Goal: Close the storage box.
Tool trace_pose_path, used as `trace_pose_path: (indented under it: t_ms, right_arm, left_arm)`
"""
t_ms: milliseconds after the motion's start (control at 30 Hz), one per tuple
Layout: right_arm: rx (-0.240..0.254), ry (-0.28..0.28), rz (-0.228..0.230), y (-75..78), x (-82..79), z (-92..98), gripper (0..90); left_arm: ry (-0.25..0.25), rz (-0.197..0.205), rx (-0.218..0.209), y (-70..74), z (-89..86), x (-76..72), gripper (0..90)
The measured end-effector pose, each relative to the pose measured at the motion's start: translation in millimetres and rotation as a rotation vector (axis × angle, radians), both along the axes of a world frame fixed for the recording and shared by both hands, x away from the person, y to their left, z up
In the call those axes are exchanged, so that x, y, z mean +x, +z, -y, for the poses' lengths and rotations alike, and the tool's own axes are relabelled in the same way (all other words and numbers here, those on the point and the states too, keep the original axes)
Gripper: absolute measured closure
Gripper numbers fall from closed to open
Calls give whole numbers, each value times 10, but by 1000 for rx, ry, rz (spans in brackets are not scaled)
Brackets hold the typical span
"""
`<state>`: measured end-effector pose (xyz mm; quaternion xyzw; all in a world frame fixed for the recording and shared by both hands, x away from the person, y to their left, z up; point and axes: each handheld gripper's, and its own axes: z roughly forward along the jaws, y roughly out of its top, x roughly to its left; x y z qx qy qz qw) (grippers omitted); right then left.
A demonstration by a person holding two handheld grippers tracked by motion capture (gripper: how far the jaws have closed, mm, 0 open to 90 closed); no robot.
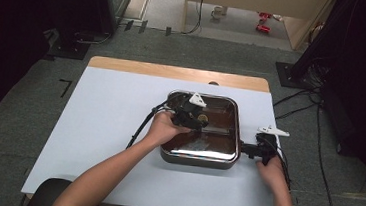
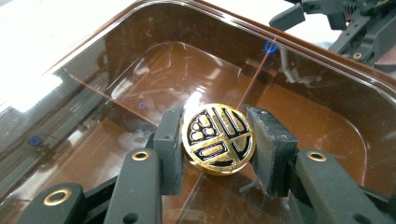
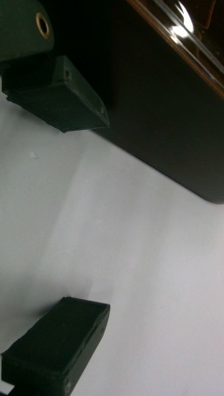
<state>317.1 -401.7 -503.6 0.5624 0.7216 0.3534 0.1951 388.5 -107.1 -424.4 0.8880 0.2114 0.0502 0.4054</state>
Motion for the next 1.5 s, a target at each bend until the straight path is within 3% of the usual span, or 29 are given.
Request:
trace_pose_path:
  t_ms: [133,433,667,800,933,1133,1233,1333,1500]
  right_arm:
    - [-3,-2,1,1,-1,-1,101]
    - [-3,-2,1,0,-1,-2,101]
    - [-3,-2,1,0,-1,-2,101]
    - [-3,-2,1,0,-1,-2,101]
    - [-3,-3,1,0,-1,-3,101]
    - [-3,-3,2,-1,-1,-3,101]
    - [-2,-3,2,0,-1,-3,101]
    - [-3,-3,1,0,-1,-3,101]
    - [-3,-3,1,0,-2,-2,101]
  left_arm:
    - [3,-15,-13,-24,3,13,593]
    - [1,-3,-23,-44,-10,3,583]
    - [10,21,-28,-5,-55,9,475]
    - [10,-10,-54,41,-115,28,432]
    - [8,-15,-76,104,-183,33,408]
    - [22,45,-14,186,-265,-15,381]
    - [5,46,1,210,-321,-37,361]
    - [6,38,1,230,-394,-58,347]
    - [22,29,-34,275,-536,-82,326]
